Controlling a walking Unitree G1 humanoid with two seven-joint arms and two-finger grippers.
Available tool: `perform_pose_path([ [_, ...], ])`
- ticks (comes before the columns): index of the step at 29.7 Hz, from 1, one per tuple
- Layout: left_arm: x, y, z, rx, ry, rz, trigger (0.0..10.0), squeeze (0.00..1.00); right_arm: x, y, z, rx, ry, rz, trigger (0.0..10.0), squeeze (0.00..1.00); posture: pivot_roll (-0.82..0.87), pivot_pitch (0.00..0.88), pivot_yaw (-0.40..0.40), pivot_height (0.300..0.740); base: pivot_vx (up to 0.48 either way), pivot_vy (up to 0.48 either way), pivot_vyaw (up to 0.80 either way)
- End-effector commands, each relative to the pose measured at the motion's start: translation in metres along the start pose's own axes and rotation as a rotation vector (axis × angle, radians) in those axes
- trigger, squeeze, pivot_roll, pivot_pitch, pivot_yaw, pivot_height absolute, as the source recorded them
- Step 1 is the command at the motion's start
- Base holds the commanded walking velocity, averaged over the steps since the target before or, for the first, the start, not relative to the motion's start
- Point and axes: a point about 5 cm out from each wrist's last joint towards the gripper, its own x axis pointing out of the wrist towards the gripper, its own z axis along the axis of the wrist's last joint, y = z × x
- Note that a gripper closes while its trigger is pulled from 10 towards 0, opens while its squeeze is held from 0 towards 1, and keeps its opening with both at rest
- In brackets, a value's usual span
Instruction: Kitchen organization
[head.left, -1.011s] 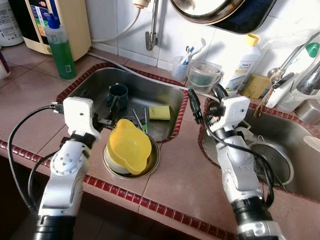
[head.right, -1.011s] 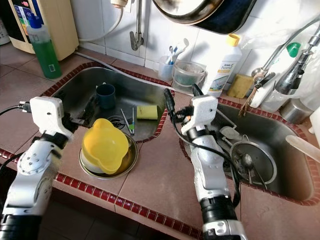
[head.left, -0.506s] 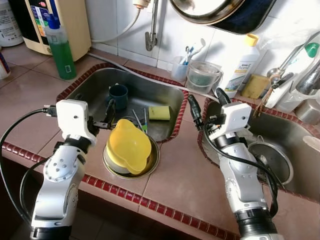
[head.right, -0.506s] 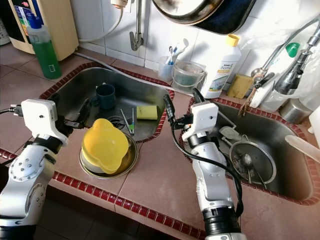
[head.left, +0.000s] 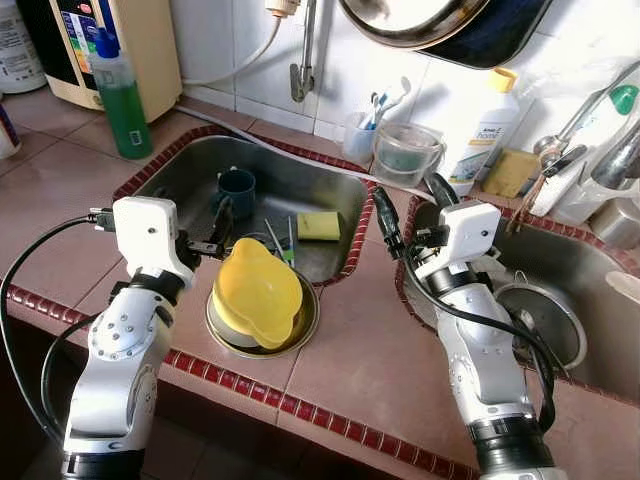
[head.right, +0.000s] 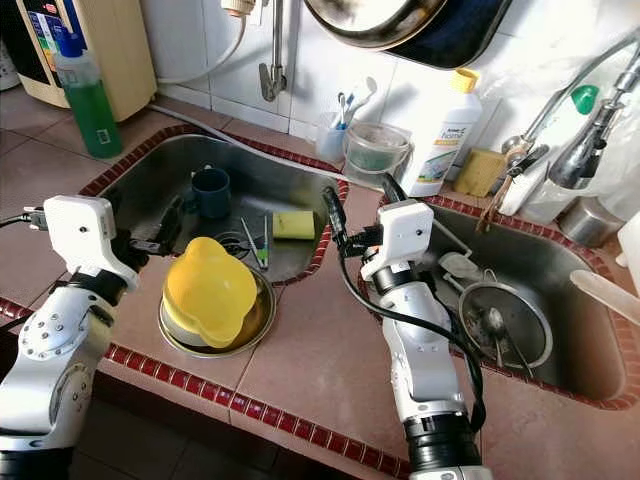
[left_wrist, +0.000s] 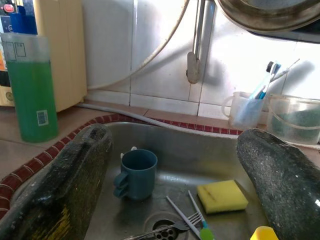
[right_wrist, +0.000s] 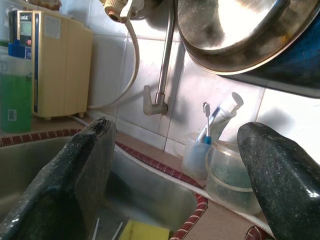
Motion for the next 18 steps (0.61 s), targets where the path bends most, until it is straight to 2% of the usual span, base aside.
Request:
perform_pose_path([
  [1,0.0018,-0.0054,0.0034,-0.003,-0.012,-0.018,10.0,0.0,-0.002,-0.0036,0.0029,-0.008,-0.002,-0.012,10.0,0.0,-0.11,0.043,-0.11,0.74,0.0,0.0,0.0],
  [5,-0.0021,-0.0071,0.0004,0.005,0.003,-0.028,10.0,0.0,-0.0062,-0.0048,0.0014,-0.006,0.006,-0.025,10.0,0.0,-0.12,0.057,-0.104,0.74,0.0,0.0,0.0],
  [18,-0.0008,-0.0085,-0.0014,-0.012,0.02,-0.015,10.0,0.0,-0.0067,-0.0024,0.0014,0.0,0.013,-0.02,10.0,0.0,-0.11,0.071,-0.109,0.74,0.0,0.0,0.0],
])
